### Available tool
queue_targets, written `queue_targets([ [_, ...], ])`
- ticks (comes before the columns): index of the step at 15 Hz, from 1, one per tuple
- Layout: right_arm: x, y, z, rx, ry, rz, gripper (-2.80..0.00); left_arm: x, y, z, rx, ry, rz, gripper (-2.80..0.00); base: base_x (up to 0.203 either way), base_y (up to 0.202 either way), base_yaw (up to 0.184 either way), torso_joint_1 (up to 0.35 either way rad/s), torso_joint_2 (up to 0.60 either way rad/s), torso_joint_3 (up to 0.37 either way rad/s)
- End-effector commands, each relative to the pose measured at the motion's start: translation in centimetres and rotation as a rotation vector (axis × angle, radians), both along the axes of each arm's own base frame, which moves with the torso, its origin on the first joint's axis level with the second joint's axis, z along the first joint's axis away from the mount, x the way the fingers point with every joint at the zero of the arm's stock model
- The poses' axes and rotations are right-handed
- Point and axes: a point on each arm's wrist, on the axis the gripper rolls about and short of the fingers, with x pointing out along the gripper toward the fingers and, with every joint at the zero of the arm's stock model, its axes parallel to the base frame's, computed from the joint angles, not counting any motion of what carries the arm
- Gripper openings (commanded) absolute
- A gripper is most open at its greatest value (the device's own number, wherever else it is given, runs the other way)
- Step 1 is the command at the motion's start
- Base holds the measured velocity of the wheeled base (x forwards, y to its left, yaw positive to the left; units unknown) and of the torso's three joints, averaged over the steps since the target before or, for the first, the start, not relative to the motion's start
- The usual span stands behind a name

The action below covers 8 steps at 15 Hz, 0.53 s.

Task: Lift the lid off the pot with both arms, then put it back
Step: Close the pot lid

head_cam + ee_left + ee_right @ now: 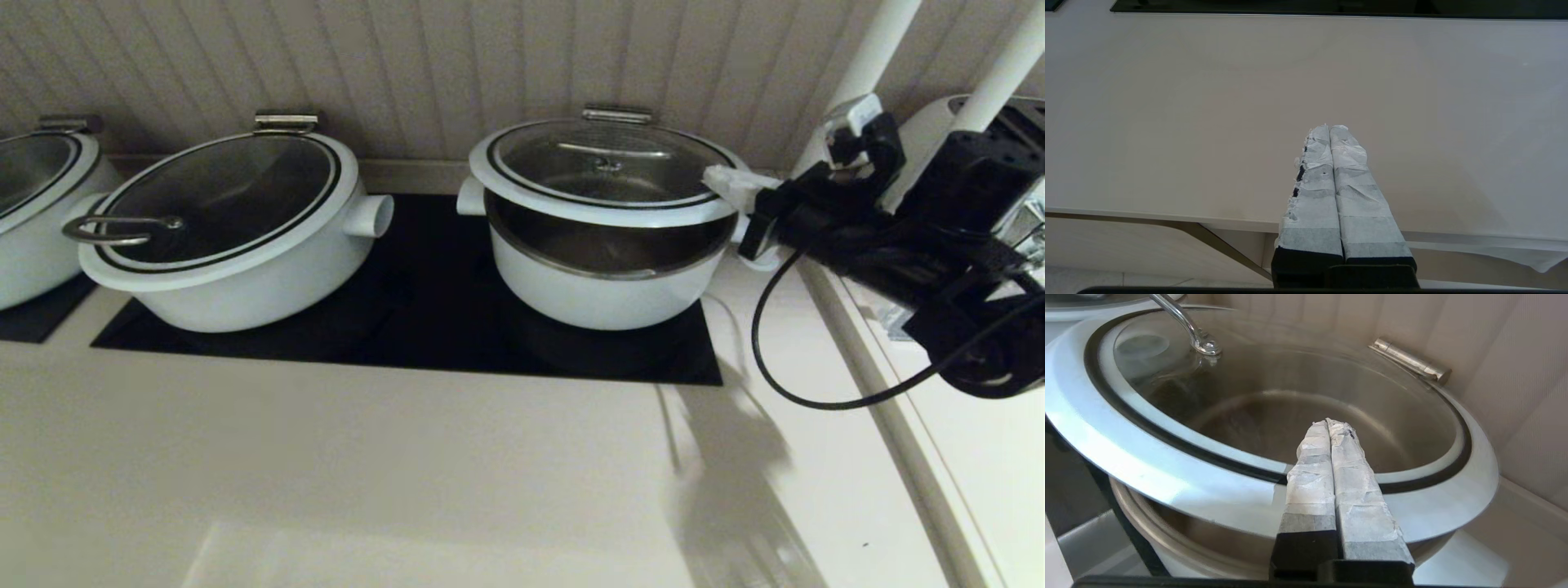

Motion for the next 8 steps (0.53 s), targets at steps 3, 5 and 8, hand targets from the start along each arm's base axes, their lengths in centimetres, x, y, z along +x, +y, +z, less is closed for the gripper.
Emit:
queue_targets([
  [3, 1.2, 0.7, -2.2, -0.027, 0.042, 0.009, -2.8, 0.0, 0.0, 0.0, 0.0, -0.001, 0.0, -2.8, 0.0, 0.0, 0.0, 0.0, 0.0, 0.0],
  [5, 1.7, 1.0, -2.9, -0.028, 0.047, 0.012, -2.8, 0.0, 0.0, 0.0, 0.001, 0.0, 0.0, -2.8, 0.0, 0.0, 0.0, 0.0, 0.0, 0.0],
  [8, 2.2, 1.2, -4.3, -0.031, 0.065, 0.007, -2.8, 0.0, 0.0, 0.0, 0.0, -0.001, 0.0, -2.8, 0.0, 0.0, 0.0, 0.0, 0.0, 0.0],
])
